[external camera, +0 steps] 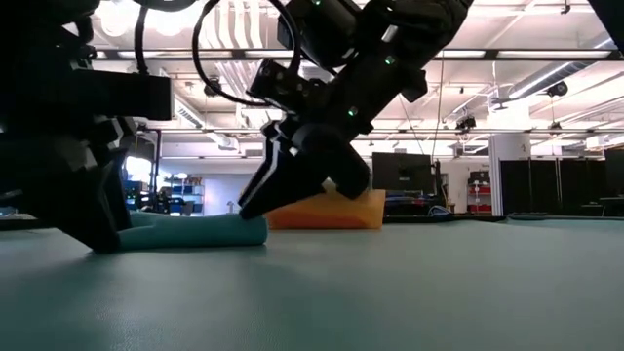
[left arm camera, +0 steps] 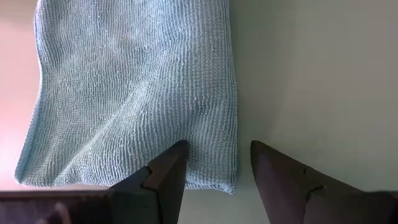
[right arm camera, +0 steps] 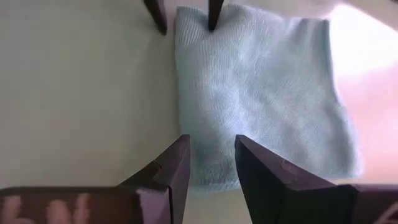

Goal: Fold microfiber towels
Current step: Put the blue towel into the orange bin

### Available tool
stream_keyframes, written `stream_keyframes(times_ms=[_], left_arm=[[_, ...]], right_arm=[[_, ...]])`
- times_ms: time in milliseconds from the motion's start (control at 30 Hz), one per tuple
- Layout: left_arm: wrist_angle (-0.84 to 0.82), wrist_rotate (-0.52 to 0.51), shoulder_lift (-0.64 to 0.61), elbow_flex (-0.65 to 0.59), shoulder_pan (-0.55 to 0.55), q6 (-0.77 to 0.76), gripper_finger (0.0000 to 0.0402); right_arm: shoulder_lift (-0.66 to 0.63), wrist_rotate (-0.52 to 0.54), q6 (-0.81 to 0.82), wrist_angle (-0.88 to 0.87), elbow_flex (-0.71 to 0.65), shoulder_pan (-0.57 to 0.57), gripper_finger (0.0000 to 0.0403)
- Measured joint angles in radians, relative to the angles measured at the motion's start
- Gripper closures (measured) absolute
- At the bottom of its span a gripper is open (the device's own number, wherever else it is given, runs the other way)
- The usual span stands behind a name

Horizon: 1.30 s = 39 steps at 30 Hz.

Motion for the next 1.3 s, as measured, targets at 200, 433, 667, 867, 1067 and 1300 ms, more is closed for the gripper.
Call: stream_keyframes(times_ms=[200,433,667,867,1067,1300], left_arm=[[0.021,0.004,-0.004,-0.029,0.009,-0.019,0.0249],[0.053,0.010,-0.003,-0.038,0.012,-0.012,0.0334],[0.036,-0.011,-0.003,-0.043,0.016,-0.008,0.0393],[0.049,-0.001,-0.017,-0.038,0.017,0.031,0.0391],[0.055,0.009,-0.033,-0.040,0.023,0.036,0.0391],[0.060,0.019,-0.038,-0.040,0.036,0.037,0.0391]], right_arm=[[0.000,-0.033,-0.005,-0.008,0.000,-0.006,0.0284],[0.000,-0.037,-0.005,-0.002,0.009,-0.007,0.0284],[0.004,-0.116,-0.005,-0.001,0.020,-0.011,0.0284],[0.049,-0.078,-0.005,-0.002,0.021,-0.024,0.0284],[0.088,0.012,-0.001,-0.011,0.057,-0.026,0.0284],[0.122,-0.034,0.048,-0.120,0.125,-0.028,0.0316]])
